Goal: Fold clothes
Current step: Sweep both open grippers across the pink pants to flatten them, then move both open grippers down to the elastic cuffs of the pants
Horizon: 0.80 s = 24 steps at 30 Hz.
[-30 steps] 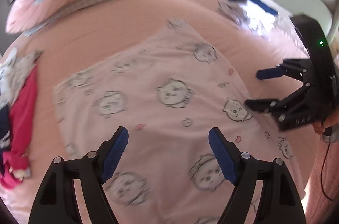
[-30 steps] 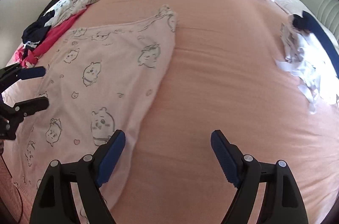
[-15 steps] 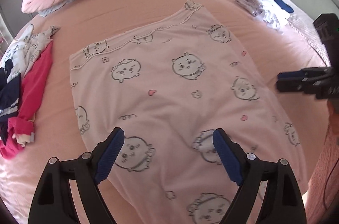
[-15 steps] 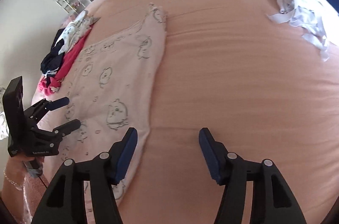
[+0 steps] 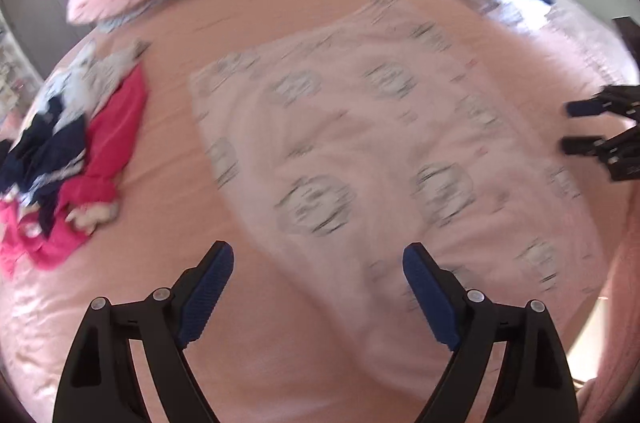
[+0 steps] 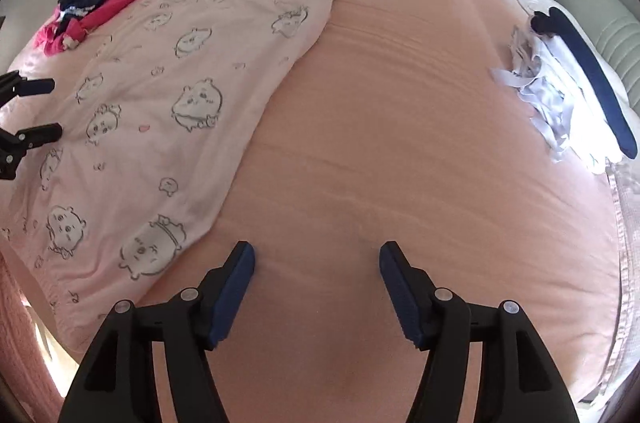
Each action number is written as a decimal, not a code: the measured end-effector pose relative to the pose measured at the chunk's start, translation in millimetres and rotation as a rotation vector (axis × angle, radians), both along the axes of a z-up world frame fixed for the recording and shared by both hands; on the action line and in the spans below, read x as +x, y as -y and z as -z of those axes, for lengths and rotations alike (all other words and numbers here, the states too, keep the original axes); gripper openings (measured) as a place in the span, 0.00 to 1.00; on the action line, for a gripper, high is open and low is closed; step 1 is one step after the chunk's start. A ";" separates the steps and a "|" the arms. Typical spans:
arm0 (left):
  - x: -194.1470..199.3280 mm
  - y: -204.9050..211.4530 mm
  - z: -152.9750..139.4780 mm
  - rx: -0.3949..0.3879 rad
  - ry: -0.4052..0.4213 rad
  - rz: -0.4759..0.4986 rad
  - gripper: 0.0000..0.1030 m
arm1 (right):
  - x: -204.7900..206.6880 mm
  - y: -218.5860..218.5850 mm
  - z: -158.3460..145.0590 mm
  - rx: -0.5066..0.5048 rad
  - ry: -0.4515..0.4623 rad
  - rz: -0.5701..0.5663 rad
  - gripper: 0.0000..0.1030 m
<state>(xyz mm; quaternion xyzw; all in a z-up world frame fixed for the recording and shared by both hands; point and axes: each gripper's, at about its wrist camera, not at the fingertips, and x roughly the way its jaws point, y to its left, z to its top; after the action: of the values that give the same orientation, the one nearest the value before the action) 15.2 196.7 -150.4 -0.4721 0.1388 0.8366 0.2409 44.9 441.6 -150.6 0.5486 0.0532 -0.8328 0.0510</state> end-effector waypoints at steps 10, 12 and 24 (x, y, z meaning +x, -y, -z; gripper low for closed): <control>31.6 9.5 22.5 -0.088 0.105 0.138 0.87 | 23.8 58.2 17.3 -0.028 0.010 -0.197 0.70; 26.2 25.8 10.8 -0.006 0.123 0.106 0.86 | 29.9 40.0 15.8 -0.022 0.036 -0.177 0.72; -91.3 -0.7 6.3 0.101 -0.008 0.001 0.86 | -70.2 40.6 -13.5 -0.070 -0.093 -0.070 0.73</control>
<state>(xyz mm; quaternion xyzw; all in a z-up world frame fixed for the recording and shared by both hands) -76.1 197.4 -156.7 -0.4558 0.0976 0.8444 0.2640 -25.3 401.1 -137.2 0.5050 0.0452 -0.8565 0.0966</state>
